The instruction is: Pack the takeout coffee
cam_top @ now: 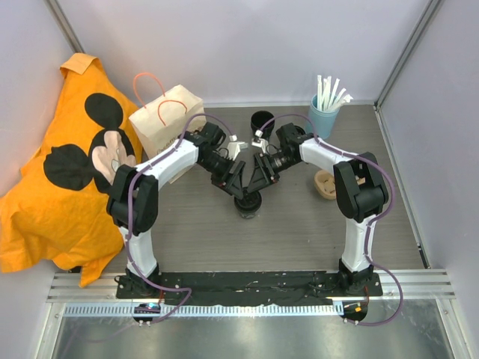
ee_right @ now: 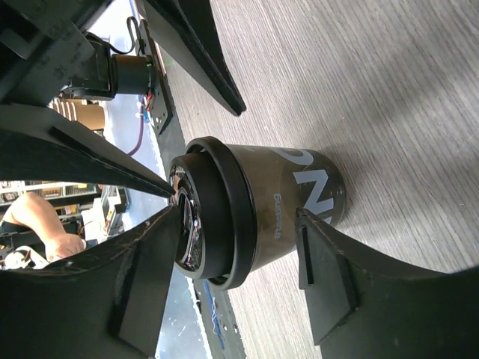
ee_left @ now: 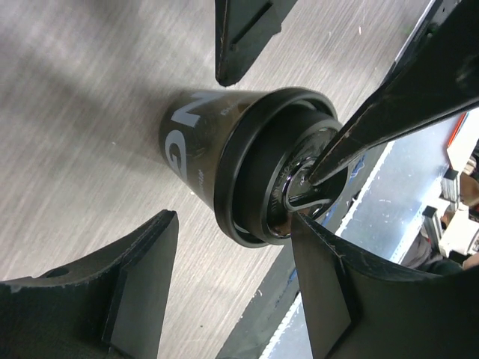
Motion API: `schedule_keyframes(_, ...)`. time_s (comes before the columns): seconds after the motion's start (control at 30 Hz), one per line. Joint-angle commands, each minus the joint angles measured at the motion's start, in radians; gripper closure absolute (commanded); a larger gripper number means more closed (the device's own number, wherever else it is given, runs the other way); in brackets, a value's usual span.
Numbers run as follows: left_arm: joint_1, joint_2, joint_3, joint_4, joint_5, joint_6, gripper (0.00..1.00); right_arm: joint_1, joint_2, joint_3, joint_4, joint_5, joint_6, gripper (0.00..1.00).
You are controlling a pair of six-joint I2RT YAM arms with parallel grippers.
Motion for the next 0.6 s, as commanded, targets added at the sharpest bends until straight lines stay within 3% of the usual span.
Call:
schedule_keyframes(0.0,0.019,-0.033,0.063,0.016,0.017,0.024,0.34,-0.007,-0.050,0.035,-0.005,0.003,-0.003,0.29)
schedule_keyframes(0.57,0.022,-0.032,0.037,0.015,0.057,0.029,0.34,-0.028,-0.030,-0.005,-0.086,-0.065,-0.104,0.27)
